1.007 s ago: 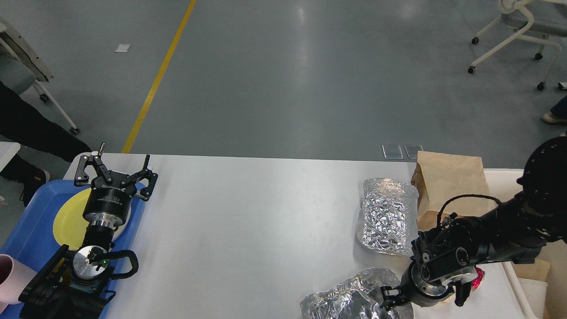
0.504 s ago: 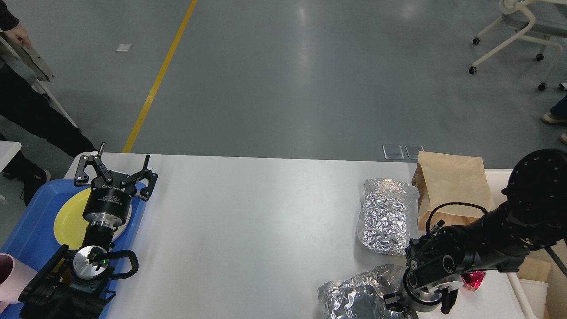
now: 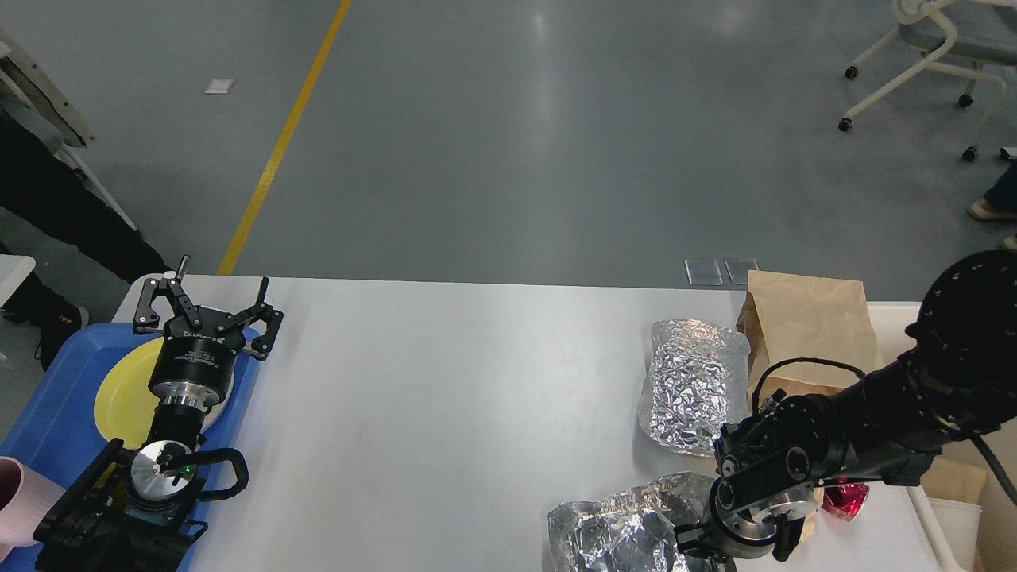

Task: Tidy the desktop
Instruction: 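Lift the foil package and drop it into the white bin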

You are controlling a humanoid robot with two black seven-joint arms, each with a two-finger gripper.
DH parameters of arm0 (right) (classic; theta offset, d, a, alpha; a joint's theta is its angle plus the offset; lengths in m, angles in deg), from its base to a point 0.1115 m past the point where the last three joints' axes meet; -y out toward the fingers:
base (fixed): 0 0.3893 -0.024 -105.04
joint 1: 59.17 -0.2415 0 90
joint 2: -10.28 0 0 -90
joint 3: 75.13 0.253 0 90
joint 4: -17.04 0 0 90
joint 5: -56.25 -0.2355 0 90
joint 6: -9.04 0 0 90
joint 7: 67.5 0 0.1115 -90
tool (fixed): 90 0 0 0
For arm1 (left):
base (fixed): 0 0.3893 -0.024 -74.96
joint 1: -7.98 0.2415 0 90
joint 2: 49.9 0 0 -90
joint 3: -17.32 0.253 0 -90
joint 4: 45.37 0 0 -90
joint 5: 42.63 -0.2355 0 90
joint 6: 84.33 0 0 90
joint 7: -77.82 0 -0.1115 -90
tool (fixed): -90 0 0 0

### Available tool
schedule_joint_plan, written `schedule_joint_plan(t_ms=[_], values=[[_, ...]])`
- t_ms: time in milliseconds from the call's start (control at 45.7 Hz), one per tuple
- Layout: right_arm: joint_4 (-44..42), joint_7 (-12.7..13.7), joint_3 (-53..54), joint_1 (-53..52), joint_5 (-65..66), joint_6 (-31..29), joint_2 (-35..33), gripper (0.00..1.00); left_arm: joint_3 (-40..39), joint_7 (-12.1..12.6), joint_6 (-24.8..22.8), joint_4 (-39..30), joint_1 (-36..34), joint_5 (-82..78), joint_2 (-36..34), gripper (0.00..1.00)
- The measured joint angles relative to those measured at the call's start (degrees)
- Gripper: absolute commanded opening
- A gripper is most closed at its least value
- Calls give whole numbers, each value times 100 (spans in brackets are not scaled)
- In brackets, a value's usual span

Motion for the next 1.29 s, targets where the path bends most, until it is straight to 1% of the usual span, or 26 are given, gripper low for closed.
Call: schedule_joint_plan(t_ms=[109,175,263,328,394,504,591,657,723,788,854,942,1029,1095,1161,1292], values=[[259,-19,-5,-295,-288,-68,-65,0,0,0,0,-2,0,0,0,96],[447,-24,-39,-594,-673,-94,-192,0,0,0,0,-2,0,0,0,96],[749,-34,-96,-1072,-1239,-167,-352,0,0,0,0,-2,0,0,0,96],[987,-39,-142,-1528,-1622,-348,-419,0,0,0,0,-2,-1,-1,0,96],[1153,-46,-176,-2015,-1942,-682,-517,0,0,0,0,-3,-2,0,0,96],[1240,-52,-228,-2894,-2474,-1517,-792,0,0,0,-1,-2,-2,2,0,96],[1250,-54,-543,-3785,-2943,-2199,-899,0,0,0,-1,-2,-2,2,0,96],[1253,-89,-919,-4416,-3201,-2564,-911,0,0,0,-1,-2,-2,2,0,96],[1248,-201,-1397,-5040,-3358,-2861,-911,0,0,0,-1,-2,-2,2,0,96],[1232,-374,-1930,-5502,-3410,-3051,-894,0,0,0,-1,-2,-1,3,0,96],[1222,-603,-2468,-5793,-3414,-3185,-853,0,0,0,-1,-2,0,3,0,96],[1218,-1010,-3032,-5963,-3369,-3322,-802,0,0,0,-1,-2,0,3,0,96],[1219,-1494,-3445,-6008,-3276,-3413,-754,0,0,0,-1,-2,0,3,0,96],[1220,-1751,-3609,-6013,-3220,-3434,-741,0,0,0,-1,0,0,3,0,96],[1220,-1844,-3700,-6013,-3202,-3433,-757,0,0,0,-1,4,0,3,0,96],[980,-1862,-4041,-5881,-3195,-3376,-1021,0,0,0,-1,6,0,3,0,96]])
